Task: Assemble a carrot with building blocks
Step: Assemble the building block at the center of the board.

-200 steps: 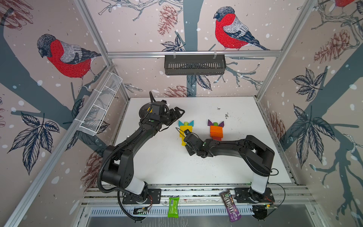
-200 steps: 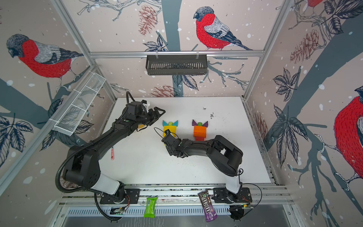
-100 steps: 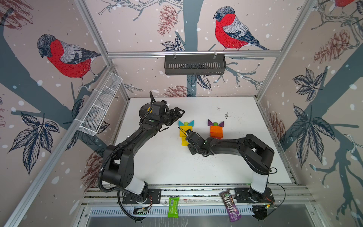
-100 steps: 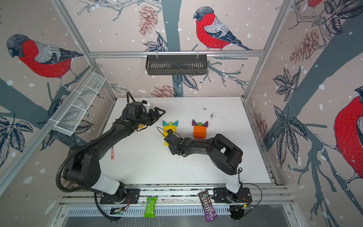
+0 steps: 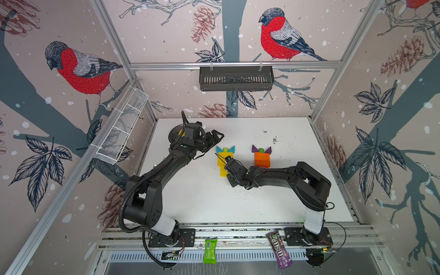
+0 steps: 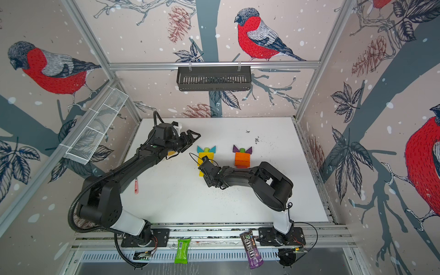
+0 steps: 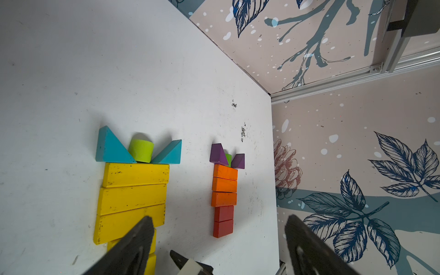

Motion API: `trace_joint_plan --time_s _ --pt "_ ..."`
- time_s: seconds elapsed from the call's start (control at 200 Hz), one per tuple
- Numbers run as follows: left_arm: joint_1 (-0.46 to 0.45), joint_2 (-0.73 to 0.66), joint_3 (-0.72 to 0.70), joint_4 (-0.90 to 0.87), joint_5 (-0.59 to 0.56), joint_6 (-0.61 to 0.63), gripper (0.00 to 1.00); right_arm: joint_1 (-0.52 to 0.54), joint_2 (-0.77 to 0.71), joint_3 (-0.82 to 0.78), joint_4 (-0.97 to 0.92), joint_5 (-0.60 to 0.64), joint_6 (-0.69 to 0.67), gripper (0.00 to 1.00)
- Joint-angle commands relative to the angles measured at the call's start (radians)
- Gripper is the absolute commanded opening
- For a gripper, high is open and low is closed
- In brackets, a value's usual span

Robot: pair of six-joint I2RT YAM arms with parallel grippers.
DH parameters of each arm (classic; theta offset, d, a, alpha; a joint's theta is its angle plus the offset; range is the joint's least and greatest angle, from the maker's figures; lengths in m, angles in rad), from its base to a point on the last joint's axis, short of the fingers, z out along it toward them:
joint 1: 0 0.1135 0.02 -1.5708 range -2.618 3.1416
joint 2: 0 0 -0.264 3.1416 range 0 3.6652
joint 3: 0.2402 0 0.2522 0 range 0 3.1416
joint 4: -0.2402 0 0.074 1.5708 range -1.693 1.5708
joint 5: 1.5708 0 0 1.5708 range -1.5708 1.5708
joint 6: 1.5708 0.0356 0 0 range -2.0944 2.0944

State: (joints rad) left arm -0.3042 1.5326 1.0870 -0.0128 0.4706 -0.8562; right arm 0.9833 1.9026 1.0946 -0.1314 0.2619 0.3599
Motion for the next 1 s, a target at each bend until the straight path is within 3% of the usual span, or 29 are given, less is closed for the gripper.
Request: trace_joint_plan --time_s 0.0,0.72,0.996 --pt "0.0 0.001 0.002 -0.001 0.008 0.011 0.87 0.0 0.009 0.015 0.004 -0.005 -0.011 0.51" --pt "0.0 0.0 0.004 -0.001 0.011 0.011 0.87 0.017 0.004 0.034 -0.002 0.003 -0.017 0.51" --pt "0.015 -0.037 0.013 -0.008 0.0 0.031 0.87 0.012 -0.14 0.002 -0.01 -0.003 -0.022 0.52"
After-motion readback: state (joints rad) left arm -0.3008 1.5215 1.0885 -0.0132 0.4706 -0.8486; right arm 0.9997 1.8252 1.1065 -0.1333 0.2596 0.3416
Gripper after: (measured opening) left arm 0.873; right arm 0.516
